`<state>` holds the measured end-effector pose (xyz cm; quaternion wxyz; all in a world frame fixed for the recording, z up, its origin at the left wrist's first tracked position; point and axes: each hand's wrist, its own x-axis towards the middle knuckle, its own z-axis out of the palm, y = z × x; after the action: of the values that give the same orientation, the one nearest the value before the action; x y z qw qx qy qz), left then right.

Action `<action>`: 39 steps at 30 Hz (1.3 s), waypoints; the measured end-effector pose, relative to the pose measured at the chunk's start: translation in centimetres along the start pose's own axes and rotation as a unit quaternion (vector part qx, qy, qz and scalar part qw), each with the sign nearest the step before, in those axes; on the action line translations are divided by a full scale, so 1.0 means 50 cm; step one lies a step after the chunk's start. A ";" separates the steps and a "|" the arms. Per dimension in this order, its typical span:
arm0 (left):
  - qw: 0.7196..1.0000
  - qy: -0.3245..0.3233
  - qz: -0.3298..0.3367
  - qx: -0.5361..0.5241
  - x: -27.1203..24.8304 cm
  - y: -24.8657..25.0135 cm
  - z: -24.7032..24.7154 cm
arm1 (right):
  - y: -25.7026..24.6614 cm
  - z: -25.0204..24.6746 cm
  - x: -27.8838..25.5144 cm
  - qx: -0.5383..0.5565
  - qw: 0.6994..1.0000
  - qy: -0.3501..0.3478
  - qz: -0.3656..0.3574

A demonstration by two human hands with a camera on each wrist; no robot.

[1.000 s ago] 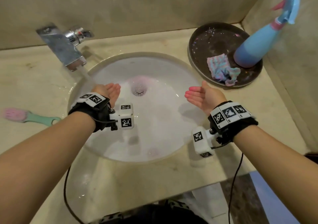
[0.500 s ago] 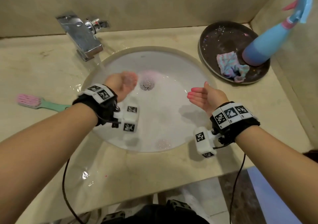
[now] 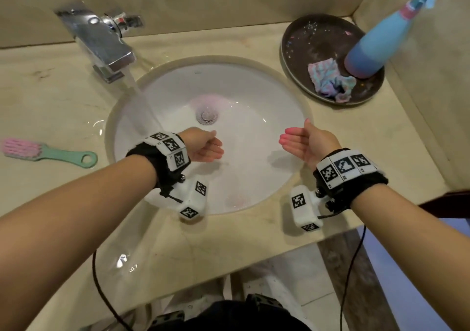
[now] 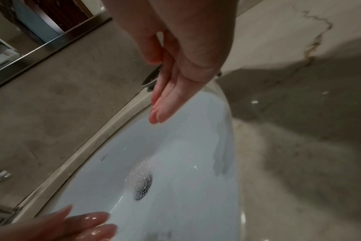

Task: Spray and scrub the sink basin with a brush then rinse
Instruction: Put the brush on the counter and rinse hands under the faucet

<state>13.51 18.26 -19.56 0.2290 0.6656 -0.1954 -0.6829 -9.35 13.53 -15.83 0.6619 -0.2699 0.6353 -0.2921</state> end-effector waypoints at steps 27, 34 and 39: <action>0.989 -0.109 -0.001 -0.098 0.006 0.054 0.075 | 0.006 -0.001 -0.006 0.006 1.000 0.011 -0.005; 0.999 -0.043 -0.013 -0.002 0.051 0.041 0.090 | 0.008 -0.035 0.000 0.016 1.000 0.024 -0.001; 0.996 0.054 0.022 -0.060 0.054 0.035 0.000 | 0.009 -0.017 0.010 0.007 1.000 0.018 0.007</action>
<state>13.57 15.27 -20.78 0.2939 0.6822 -0.1564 -0.6510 -10.17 13.50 -16.54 0.6545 -0.2551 0.6470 -0.2966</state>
